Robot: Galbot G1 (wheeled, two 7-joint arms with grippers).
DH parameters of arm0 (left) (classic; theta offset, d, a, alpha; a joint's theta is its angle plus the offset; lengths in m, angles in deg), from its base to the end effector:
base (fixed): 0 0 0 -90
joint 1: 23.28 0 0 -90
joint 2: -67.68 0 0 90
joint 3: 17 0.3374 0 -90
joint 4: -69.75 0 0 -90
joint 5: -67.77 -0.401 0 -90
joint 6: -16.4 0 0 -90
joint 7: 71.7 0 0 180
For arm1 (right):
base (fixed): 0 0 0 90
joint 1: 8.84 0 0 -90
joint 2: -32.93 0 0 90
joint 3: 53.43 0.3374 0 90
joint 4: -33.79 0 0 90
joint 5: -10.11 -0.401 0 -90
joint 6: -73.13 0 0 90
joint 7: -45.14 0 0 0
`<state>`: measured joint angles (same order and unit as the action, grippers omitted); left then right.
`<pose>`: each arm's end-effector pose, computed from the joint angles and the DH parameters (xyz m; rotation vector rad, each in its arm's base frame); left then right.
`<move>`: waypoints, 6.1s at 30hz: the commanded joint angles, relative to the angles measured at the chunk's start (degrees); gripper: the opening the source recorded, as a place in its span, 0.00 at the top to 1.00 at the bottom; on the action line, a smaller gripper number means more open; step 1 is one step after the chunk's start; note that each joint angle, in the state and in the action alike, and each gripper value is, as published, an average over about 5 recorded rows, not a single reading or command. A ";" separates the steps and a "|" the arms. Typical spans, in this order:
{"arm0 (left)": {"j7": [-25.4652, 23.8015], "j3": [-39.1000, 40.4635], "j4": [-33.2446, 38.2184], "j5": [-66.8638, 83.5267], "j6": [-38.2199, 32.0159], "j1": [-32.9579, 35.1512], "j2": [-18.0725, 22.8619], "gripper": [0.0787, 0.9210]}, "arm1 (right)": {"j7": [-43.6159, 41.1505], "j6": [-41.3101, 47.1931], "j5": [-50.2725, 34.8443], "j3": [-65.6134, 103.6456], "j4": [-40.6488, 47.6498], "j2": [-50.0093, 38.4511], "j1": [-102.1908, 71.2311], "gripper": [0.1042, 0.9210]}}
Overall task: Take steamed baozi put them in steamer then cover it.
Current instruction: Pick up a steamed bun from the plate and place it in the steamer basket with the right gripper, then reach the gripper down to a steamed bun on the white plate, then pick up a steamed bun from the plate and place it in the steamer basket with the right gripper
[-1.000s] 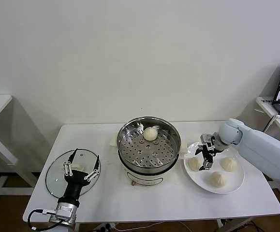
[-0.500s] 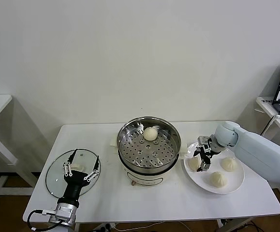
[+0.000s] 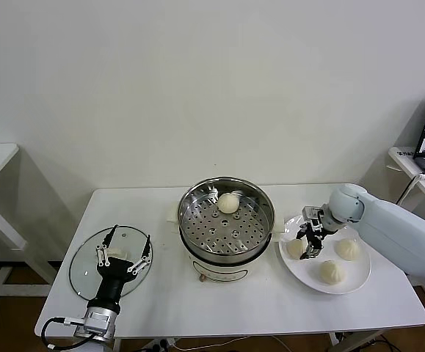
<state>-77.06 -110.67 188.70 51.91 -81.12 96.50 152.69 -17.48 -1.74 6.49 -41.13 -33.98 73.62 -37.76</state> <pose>0.2340 0.0348 -0.2961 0.1605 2.9823 0.5891 0.5581 -0.1344 -0.2180 1.2699 -1.4664 1.1692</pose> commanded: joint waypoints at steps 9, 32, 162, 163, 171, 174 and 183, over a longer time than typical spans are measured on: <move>0.49 0.36 1.00 -0.09 0.61 -0.03 0.23 0.12 | -3.06 5.58 -20.53 -33.31 -16.23 -7.33 42.47 0.29; 1.32 -0.79 4.08 -0.01 0.61 0.82 -0.38 0.12 | 4.82 21.90 -35.69 -33.57 -15.12 25.50 45.76 0.29; 2.58 2.02 2.42 -4.35 0.79 0.75 0.66 0.12 | -6.06 -6.90 13.27 16.24 -6.34 -8.50 -16.25 0.23; 2.58 2.02 2.41 -4.35 0.80 0.74 0.67 0.12 | -6.06 -6.91 13.30 16.27 -6.32 -8.46 -16.26 0.24; 2.69 2.09 2.60 -4.34 0.81 0.84 0.77 0.12 | -6.47 -6.76 12.16 16.35 -7.20 -9.43 -15.39 0.27; 2.75 2.23 2.56 -4.37 0.80 0.84 0.83 0.12 | -6.99 -6.24 9.92 15.39 -8.44 -11.02 -13.09 0.27; 2.83 3.07 3.46 -4.57 0.97 1.15 0.93 0.12 | -8.30 -5.64 1.16 -1.68 -13.29 -15.95 12.28 0.28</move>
<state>-74.28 -108.04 191.61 47.50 -80.27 97.44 153.64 -25.23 -7.78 13.99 -30.34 -44.00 60.91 -44.41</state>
